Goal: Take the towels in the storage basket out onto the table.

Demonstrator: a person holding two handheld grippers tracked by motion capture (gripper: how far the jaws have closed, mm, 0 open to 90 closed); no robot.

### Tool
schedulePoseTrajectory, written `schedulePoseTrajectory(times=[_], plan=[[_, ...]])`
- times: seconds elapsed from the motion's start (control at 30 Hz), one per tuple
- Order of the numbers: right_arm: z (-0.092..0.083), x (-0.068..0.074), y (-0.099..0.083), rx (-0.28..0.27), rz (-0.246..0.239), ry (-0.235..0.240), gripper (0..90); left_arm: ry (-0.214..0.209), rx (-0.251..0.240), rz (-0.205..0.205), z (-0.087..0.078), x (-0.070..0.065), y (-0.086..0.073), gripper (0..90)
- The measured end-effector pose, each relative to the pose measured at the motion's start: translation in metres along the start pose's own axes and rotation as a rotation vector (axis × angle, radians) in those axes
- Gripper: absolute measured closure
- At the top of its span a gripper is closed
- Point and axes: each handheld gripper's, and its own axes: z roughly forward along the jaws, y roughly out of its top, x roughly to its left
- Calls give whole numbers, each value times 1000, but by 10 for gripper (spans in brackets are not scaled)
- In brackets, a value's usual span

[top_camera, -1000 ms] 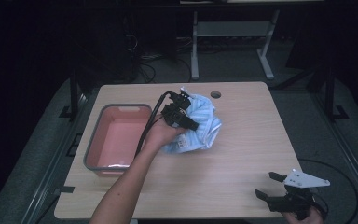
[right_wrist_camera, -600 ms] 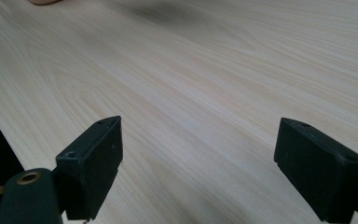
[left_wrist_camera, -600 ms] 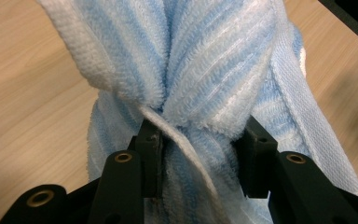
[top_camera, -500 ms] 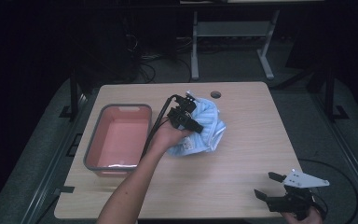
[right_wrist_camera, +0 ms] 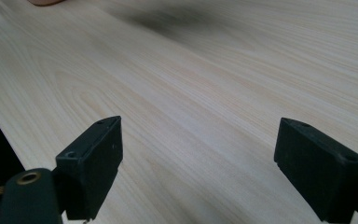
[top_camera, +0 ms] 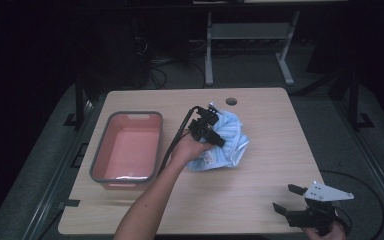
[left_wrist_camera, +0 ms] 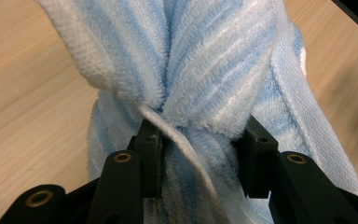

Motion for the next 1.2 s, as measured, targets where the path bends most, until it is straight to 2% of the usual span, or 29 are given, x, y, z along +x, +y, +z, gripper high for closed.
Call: schedulePoseTrajectory(times=[0.07, 0.33, 0.63, 1.0, 1.2], plan=[[0, 0, 0, -1, -1, 0, 148, -2, -6, -12, 4, 0, 0, 586], [-1, -1, 0, -1, -1, -1, 148, -8, -1, -13, 14, 0, 1, 585], [0, 0, 0, -1, -4, 3, 148, 0, 31, -6, 29, -1, 2, 578], [-1, 0, 0, -1, -1, 3, 148, 7, 55, -21, 49, -2, 0, 559], [0, -1, 0, -2, 2, 3, 148, 16, 75, -20, 59, -2, -3, 521]])
